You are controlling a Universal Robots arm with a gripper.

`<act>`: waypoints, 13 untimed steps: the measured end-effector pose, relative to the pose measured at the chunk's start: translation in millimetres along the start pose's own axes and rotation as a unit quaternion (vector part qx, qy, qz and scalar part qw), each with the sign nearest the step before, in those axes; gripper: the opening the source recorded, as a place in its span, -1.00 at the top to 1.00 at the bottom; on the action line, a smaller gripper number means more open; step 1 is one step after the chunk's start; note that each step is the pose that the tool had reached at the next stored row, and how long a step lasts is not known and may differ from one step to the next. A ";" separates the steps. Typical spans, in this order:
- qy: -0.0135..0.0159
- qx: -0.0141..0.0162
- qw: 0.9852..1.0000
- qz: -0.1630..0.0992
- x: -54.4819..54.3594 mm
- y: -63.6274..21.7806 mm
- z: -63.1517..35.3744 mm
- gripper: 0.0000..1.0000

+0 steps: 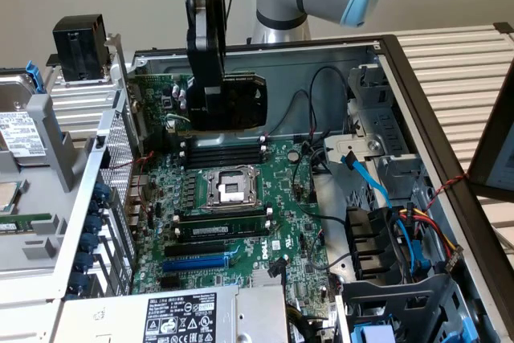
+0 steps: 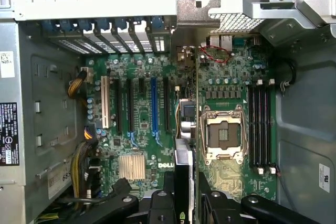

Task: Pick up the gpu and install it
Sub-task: 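Insert the gpu into the slot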

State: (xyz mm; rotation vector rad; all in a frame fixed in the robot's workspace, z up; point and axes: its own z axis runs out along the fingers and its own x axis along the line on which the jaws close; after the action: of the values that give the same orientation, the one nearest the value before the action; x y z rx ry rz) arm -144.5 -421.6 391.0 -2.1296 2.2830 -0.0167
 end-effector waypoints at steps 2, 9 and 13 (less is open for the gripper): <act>0.000 0.000 1.000 0.000 0.0 0.0 0.0 0.47; 0.000 0.003 1.000 -0.001 0.4 4.9 1.4 0.47; -0.001 0.008 1.000 -0.009 0.6 7.6 3.0 0.47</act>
State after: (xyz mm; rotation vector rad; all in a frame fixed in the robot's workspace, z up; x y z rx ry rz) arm -152.1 -421.6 387.8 -2.1413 2.2555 -0.0329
